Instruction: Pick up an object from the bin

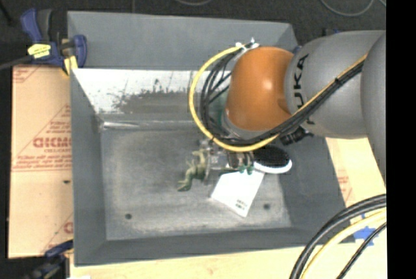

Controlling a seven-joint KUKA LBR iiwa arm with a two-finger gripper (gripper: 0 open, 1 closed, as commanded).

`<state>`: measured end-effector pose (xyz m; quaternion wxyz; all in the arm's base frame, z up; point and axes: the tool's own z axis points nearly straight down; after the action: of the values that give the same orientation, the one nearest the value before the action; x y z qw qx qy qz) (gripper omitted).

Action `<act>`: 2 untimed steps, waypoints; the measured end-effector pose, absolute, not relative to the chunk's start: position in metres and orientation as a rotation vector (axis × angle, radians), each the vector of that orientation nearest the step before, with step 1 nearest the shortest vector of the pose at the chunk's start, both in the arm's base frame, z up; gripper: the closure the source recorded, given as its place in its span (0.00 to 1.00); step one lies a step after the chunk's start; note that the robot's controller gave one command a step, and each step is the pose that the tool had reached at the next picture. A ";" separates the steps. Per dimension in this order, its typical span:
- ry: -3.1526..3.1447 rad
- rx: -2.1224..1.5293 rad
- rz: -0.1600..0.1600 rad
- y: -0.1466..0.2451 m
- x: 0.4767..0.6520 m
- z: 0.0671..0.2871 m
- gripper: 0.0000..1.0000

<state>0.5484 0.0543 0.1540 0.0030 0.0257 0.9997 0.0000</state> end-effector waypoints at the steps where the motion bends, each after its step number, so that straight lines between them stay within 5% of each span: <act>1: 3.148 0.018 -0.001 0.054 0.531 0.195 1.00; 2: 3.142 0.000 -0.001 0.028 0.534 0.258 1.00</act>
Offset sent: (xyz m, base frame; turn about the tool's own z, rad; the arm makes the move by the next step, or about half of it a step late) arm -0.0097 -0.0611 0.1759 -0.0558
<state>0.5343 0.0277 0.2576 -0.0004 0.0001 1.0000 -0.0005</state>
